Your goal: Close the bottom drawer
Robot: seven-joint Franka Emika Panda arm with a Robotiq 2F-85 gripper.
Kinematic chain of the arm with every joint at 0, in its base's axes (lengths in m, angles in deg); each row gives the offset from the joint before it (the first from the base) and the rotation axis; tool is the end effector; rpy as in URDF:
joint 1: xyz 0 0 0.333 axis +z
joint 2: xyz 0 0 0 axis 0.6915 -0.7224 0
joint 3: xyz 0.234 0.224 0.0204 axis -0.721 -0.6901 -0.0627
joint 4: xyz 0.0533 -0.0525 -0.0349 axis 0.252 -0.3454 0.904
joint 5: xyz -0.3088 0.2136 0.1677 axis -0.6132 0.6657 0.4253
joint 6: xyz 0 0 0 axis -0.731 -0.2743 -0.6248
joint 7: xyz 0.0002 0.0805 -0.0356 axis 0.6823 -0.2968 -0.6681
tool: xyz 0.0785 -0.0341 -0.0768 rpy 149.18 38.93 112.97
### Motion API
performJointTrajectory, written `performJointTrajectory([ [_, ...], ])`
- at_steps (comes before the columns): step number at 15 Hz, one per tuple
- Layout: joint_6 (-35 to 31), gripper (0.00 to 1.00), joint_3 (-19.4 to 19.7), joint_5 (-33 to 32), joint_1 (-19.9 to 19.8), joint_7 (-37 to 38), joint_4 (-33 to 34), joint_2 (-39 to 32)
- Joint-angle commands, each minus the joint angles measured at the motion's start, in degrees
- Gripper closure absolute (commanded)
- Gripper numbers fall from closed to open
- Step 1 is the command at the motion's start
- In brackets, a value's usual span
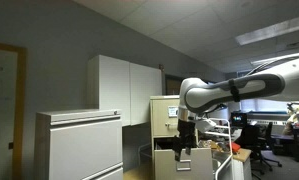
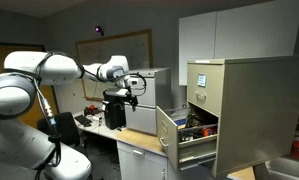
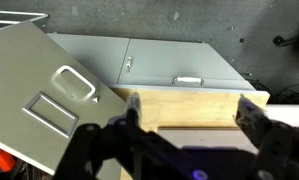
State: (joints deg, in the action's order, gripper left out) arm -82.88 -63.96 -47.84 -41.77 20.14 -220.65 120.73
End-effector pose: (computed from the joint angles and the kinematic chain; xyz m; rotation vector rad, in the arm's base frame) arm 0.4022 0.0078 0.5689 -3.1000 -0.1462 -0.2689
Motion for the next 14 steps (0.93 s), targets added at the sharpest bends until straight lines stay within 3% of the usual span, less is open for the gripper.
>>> performJointTrajectory([
  [1, 0.02, 0.0, -0.11, 0.07, -0.13, -0.04, 0.18, -0.05],
  [14, -0.02, 0.0, -1.28, -1.91, -0.41, 0.86, 0.58, -1.32],
])
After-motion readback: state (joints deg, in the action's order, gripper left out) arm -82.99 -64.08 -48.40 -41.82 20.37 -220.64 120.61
